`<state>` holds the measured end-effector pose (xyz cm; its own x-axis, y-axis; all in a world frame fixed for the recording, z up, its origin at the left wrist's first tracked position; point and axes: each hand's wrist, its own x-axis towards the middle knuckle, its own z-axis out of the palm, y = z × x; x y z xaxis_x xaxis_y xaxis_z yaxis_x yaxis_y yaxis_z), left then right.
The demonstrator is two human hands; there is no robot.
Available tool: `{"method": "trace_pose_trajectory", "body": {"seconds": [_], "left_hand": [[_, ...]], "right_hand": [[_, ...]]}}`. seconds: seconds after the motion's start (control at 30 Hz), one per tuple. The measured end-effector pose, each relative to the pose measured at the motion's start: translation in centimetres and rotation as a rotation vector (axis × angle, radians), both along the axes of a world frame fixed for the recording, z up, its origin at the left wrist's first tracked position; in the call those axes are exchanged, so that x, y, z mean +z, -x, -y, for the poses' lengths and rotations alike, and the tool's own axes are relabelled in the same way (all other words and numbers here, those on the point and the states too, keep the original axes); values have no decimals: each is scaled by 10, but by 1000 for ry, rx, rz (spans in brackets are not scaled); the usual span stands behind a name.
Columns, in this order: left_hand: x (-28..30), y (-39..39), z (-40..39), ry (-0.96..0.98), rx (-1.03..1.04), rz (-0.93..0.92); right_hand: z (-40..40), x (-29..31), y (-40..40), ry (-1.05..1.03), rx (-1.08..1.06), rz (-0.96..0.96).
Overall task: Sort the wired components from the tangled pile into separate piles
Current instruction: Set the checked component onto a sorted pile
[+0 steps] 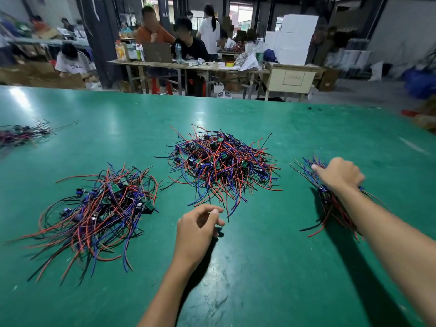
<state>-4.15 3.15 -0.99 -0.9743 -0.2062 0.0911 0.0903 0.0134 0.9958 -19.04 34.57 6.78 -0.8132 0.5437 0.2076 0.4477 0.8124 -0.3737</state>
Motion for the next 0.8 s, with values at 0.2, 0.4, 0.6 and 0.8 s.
{"method": "trace_pose_trajectory", "body": {"seconds": [0.2, 0.4, 0.6, 0.8], "left_hand": [[-3, 7, 1, 16, 43, 25], [0, 4, 0, 34, 47, 19], [1, 3, -1, 44, 38, 3], [1, 8, -4, -66, 25, 52]], "right_hand": [[84, -56, -37, -34, 398, -116], [111, -82, -47, -138, 348, -94], [125, -71, -73, -96, 330, 0], [183, -67, -125, 249, 632, -217]]}}
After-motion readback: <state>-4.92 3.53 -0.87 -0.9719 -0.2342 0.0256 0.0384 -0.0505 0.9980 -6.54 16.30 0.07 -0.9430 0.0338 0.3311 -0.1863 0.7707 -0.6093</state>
